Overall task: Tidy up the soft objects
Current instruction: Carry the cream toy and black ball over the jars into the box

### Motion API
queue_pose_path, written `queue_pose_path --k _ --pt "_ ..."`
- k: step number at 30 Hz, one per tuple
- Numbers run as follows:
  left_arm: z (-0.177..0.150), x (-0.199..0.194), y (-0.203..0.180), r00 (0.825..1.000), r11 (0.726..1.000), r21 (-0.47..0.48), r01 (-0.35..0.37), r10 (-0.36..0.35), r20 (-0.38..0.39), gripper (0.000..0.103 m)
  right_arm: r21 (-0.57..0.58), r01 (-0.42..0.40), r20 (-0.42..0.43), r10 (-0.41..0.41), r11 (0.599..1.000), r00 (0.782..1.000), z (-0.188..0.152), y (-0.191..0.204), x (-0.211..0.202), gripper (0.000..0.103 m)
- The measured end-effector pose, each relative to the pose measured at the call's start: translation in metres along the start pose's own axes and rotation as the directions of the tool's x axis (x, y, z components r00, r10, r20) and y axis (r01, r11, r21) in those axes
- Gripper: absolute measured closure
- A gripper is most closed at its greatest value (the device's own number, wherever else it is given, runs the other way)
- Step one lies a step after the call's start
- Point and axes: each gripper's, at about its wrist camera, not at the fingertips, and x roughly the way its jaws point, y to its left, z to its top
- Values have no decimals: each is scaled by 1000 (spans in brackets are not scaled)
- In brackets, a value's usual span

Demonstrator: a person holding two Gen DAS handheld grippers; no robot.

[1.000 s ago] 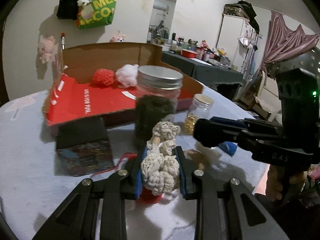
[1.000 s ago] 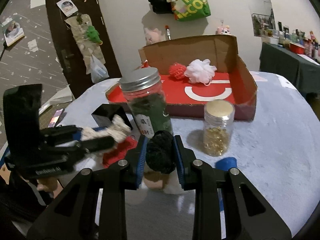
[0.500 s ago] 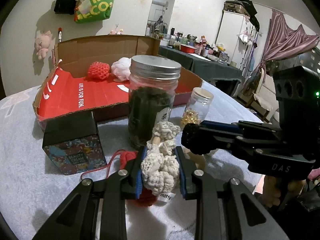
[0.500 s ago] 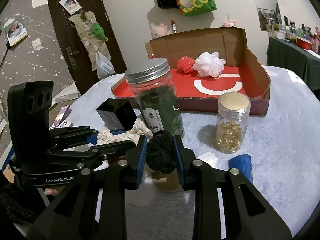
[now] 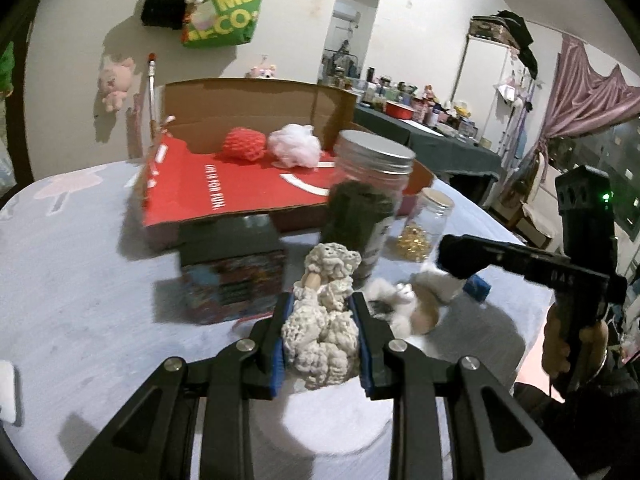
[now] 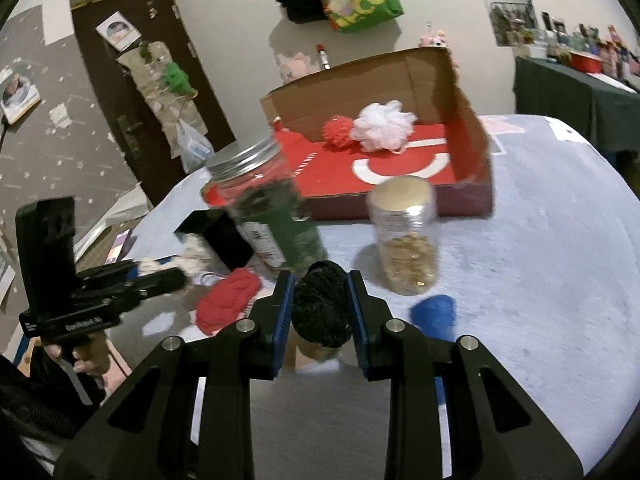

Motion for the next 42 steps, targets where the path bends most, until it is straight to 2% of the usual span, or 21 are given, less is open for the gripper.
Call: queue_pose_path --k 13,18,25,31,42 --pt "-13 -28 52 993 991 -60 -118 118 -1 73 59 51 -30 -49 997 998 2 -44 -12 77" --pt "-15 -26 70 991 989 -62 -137 137 -6 73 52 63 -56 -60 997 997 8 -57 -9 77" --pt "-6 -11 95 991 990 -35 -135 134 -19 73 -2 82 -88 -82 997 993 27 -68 0 77" --pt "15 0 104 994 994 16 -107 108 -12 73 -56 91 -102 -97 994 990 46 -71 8 77" --pt "71 15 99 999 993 105 -50 50 3 73 -81 9 -91 -16 997 996 95 -69 21 77"
